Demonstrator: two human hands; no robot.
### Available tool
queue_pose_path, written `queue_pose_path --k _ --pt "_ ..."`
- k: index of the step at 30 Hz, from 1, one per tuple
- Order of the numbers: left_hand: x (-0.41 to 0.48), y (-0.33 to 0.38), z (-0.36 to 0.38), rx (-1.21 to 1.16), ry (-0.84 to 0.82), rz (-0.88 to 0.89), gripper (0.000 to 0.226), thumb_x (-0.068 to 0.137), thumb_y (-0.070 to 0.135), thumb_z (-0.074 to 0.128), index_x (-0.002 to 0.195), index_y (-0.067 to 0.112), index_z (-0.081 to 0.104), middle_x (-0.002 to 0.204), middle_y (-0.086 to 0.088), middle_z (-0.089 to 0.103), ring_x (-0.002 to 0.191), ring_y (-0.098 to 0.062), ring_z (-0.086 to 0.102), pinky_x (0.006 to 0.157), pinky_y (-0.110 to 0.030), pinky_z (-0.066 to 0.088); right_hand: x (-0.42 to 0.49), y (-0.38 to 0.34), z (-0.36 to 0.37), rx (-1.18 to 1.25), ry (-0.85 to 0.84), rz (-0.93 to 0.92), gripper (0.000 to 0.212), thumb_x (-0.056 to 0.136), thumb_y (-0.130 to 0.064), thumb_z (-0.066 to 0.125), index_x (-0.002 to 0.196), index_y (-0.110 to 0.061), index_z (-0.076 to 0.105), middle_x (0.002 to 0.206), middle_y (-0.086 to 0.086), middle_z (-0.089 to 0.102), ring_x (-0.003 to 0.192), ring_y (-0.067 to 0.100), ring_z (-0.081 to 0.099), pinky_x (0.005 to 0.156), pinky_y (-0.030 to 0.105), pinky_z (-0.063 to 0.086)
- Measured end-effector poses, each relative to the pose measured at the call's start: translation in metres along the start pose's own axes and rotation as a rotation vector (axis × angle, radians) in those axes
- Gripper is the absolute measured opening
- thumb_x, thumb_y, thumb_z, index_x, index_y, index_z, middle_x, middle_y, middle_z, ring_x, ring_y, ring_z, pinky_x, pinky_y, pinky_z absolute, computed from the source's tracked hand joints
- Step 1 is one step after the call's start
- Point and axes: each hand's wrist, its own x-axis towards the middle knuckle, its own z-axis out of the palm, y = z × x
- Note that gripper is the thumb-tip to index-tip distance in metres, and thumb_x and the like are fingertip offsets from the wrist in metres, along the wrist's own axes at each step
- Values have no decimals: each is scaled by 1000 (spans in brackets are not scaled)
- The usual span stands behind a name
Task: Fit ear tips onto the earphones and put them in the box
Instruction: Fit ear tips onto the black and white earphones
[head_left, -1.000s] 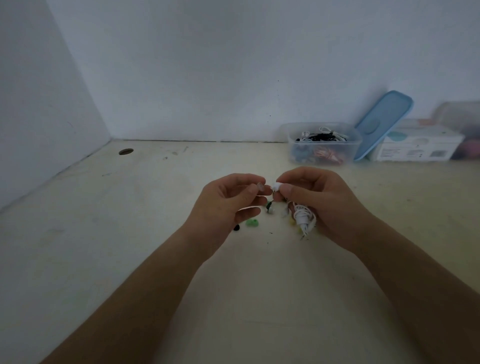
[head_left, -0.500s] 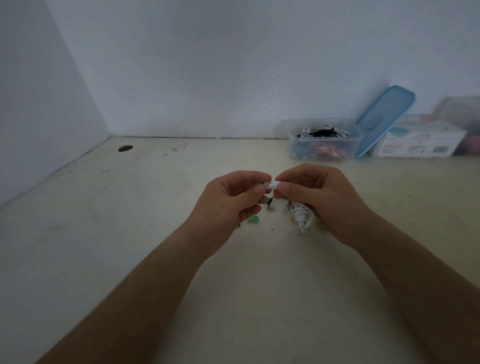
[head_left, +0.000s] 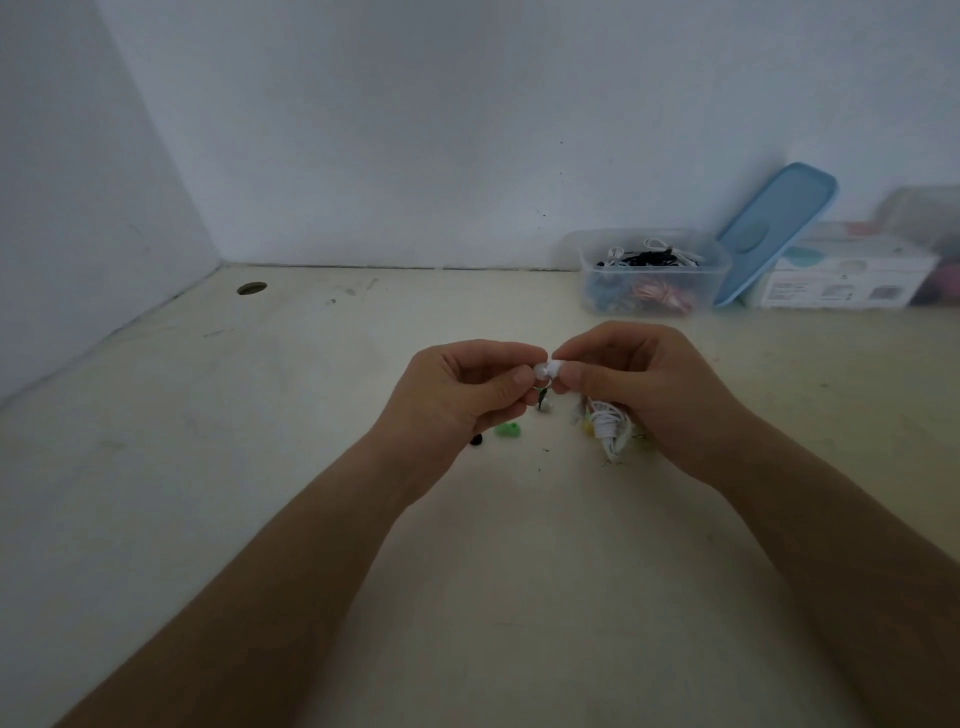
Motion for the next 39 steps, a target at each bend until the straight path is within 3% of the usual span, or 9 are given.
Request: queue_pose_path --k 4,9,18,26,39 --pt "-2 3 -2 31 -41 -11 20 68 14 73 88 14 77 86 -10 76 76 -17 72 73 -24 59 -1 -3 -2 0 -65 24 19 77 -10 73 94 -1 72 80 10 75 64 16 68 62 22 54" --pt "-4 4 -4 64 -80 -9 18 62 20 77 80 19 80 82 -9 76 74 -18 71 73 -25 59 -3 -4 -3 -18 -141 25 13 78 -12 72 89 -7 75 80 12 74 64 24 66 62 28 57" --pt "-3 2 -2 66 -50 -23 14 63 16 74 75 20 80 78 -7 76 71 -16 71 72 -25 59 -2 -1 -1 11 -146 6 14 80 -5 69 92 1 69 78 11 74 61 17 67 57 24 54" --pt "-1 1 -2 75 -15 -21 23 66 13 72 89 11 74 81 -10 76 73 -17 73 76 -27 60 -2 0 0 16 -120 -2 18 78 -8 70 93 2 69 78 10 74 60 16 67 58 24 55" --pt "-1 -1 -1 43 -20 -28 23 68 12 71 91 10 74 81 -9 76 73 -17 73 73 -23 59 -3 -1 1 -19 -96 2 23 77 -11 72 95 3 69 79 13 73 63 16 67 60 24 55"
